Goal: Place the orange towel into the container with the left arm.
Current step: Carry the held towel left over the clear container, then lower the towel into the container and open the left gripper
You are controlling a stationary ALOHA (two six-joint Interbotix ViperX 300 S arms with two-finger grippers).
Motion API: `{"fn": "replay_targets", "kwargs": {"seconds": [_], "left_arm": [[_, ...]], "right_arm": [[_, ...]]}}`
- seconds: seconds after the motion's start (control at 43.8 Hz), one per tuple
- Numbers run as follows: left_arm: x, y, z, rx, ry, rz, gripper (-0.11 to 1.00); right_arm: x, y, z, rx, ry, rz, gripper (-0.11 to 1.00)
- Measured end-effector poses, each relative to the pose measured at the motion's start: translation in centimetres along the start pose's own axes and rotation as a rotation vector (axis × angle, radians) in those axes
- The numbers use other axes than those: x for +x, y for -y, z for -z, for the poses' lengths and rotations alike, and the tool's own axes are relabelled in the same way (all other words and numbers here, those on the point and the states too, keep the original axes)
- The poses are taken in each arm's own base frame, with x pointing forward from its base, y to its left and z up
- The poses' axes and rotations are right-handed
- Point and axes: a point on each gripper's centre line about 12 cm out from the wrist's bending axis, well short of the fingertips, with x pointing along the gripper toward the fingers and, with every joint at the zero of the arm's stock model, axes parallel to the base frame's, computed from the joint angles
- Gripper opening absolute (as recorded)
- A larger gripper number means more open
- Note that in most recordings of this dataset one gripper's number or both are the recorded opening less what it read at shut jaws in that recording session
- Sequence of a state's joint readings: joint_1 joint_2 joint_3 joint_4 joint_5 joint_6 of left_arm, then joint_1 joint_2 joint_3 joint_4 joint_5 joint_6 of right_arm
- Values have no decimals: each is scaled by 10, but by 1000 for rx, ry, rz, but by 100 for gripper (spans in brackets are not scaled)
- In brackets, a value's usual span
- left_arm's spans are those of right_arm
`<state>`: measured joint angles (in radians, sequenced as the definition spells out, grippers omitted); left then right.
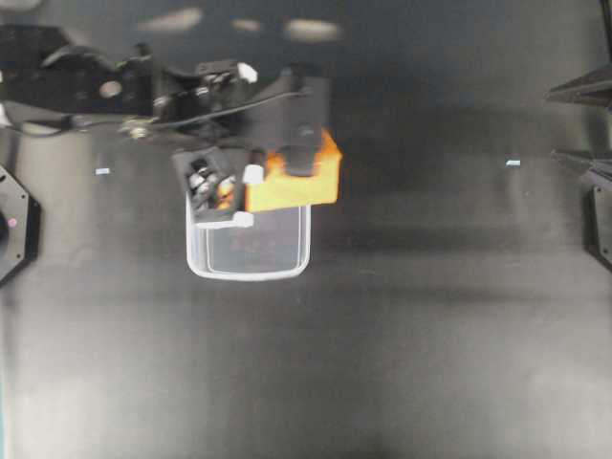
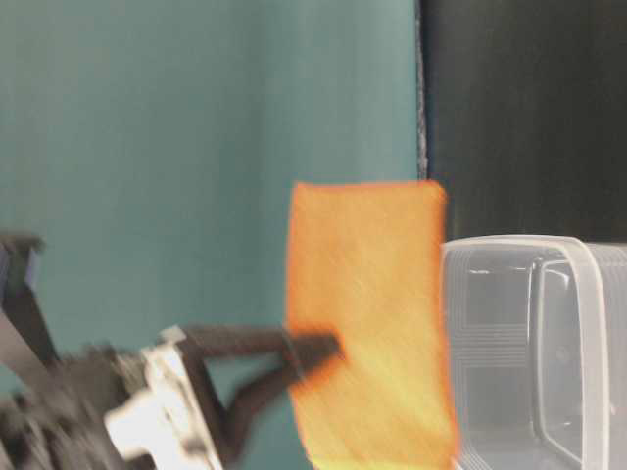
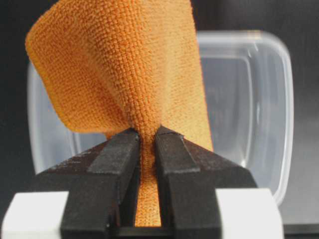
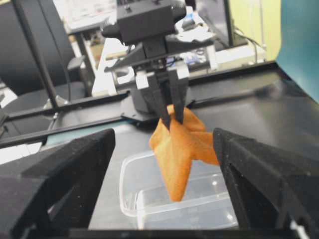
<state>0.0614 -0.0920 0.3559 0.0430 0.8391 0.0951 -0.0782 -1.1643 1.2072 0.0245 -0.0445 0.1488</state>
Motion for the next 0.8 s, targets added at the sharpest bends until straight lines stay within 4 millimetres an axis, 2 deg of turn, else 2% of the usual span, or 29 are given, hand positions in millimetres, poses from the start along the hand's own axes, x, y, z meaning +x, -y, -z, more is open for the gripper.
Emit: {"fn": "replay_targets", "kwargs": {"seconds": [0.091, 0.183, 0.503, 0.8], "left_arm": [[14, 0, 22, -8, -13, 0, 6], [26, -2, 34, -14, -7, -5, 6], [57, 5, 43, -2, -67, 10, 6], [59, 7, 40, 4, -51, 12, 7]], "right_arm": [[0, 0, 1, -2, -2, 0, 77], [1, 1, 2, -2, -4, 4, 77], [4, 3, 7, 2, -14, 11, 77], [5, 3, 8, 1, -10, 12, 76]]}}
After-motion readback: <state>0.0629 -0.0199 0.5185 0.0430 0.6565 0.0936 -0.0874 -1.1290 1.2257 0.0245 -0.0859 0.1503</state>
